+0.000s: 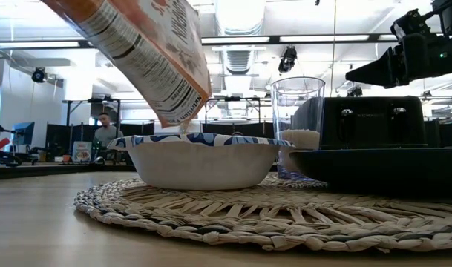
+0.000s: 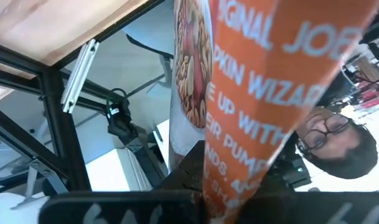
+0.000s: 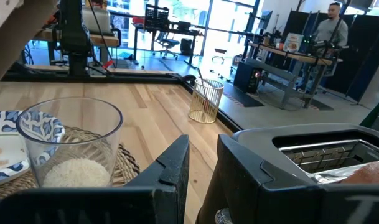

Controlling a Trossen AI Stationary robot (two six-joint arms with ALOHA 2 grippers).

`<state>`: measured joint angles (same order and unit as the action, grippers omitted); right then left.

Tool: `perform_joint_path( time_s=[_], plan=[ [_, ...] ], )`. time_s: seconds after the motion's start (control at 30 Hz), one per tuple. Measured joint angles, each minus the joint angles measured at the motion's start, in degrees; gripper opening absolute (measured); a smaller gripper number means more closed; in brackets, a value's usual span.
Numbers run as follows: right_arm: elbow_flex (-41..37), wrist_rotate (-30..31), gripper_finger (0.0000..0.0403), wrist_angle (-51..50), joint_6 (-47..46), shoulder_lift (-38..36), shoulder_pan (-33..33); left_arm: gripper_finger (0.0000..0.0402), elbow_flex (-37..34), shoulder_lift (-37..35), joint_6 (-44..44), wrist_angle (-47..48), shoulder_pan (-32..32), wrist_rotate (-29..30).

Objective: Arrange a breakfast setting
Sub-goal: Pour the brown cereal from the orange cereal box into the white patterned bowl

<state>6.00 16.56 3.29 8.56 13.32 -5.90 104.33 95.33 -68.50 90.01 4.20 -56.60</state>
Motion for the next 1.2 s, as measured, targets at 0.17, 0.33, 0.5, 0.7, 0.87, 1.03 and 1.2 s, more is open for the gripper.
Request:
perform_joint_path(
  time_s=[0.17,0.33,0.5,0.7,0.87,1.03,1.2],
  plan=[
    [0.0,0.01,0.0073,0.0,0.0,0.0,0.0,0.0,-0.05,0.0,-0.69,-0.01,-1.1,-1.58],
    [0.0,0.0,0.0073,0.0,0.0,0.0,-0.01,0.0,-0.22,0.58,-1.52,0.01,-2.15,-2.16],
    [0.0,0.01,0.0073,0.0,-0.01,0.0,0.01,0.0,-0.24,1.8,-0.99,0.01,-3.1,-4.06],
    [0.0,0.0,0.0073,0.0,0.0,0.0,0.0,0.0,-0.24,2.34,-0.84,-0.03,-4.13,-4.5],
    [0.0,0.0,0.0073,0.0,0.0,0.0,0.0,0.0,-0.24,2.34,-0.71,0.0,-4.71,-3.96],
    [0.0,0.02,0.0073,0.0,0.0,0.0,-0.01,0.0,-0.28,1.9,-1.62,-1.75,-5.47,-1.8],
    [0.0,0.0,0.0073,0.0,0.0,0.0,0.0,0.0,-0.57,2.62,0.08,0.08,-5.54,-1.51]
  ],
)
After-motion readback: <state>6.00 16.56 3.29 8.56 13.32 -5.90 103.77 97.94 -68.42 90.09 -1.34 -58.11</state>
